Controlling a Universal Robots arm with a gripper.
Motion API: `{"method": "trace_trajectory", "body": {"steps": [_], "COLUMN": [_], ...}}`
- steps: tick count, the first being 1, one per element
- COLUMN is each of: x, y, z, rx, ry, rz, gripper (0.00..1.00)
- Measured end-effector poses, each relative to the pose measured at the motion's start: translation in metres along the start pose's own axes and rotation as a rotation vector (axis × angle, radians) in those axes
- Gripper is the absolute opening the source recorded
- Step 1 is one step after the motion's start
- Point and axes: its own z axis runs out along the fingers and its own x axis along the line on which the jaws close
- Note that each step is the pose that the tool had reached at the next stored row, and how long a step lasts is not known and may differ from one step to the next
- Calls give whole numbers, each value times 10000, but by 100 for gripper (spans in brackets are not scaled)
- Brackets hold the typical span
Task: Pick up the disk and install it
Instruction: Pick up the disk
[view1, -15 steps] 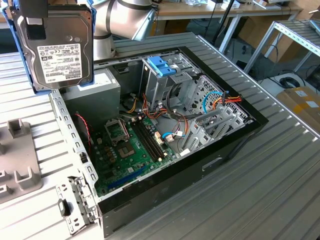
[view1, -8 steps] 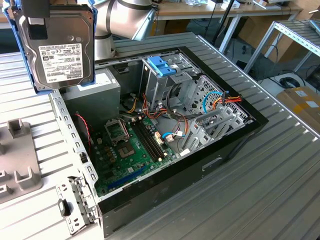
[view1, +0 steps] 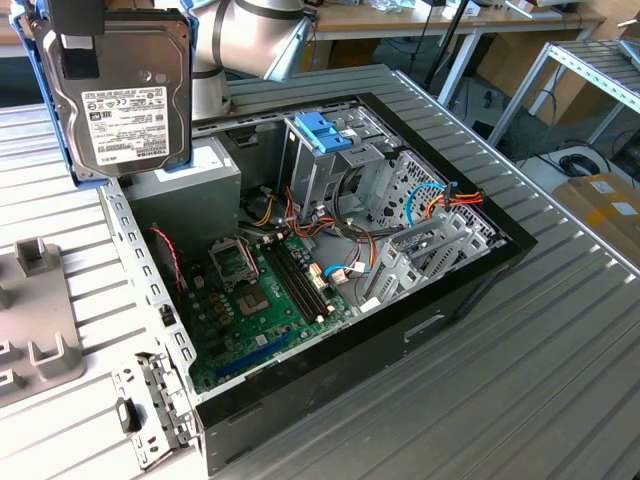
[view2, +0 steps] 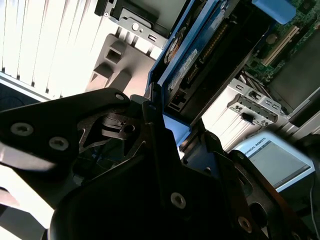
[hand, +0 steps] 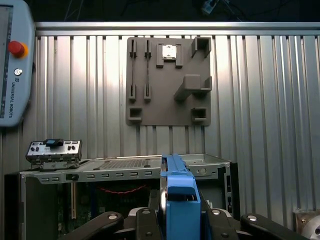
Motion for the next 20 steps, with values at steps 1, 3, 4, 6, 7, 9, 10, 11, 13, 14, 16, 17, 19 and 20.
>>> {"method": "trace_trajectory", "body": {"steps": [1, 3, 4, 6, 7, 9, 10, 11, 13, 14, 16, 17, 19, 20], "x": [0, 7, 15, 32, 40, 59, 67, 75, 86, 94, 103, 108, 112, 114], "y": [-4, -19, -22, -25, -26, -30, -32, -34, -37, -40, -49, -50, -54, -55], "z": [-1, -2, -3, -4, -5, -6, -6, -7, -8, -9, -10, -10, -11, -11], "rx": [-1, -1, -1, -1, -1, -1, -1, -1, -1, -1, -1, -1, -1, -2], "ry": [1, 1, 0, 1, 1, 1, 0, 0, 1, 0, 1, 1, 1, 2], "rz": [0, 0, 0, 0, 0, 0, 0, 0, 0, 0, 0, 0, 0, 0], "gripper": [37, 37, 37, 37, 37, 37, 37, 37, 37, 37, 37, 37, 37, 37]}}
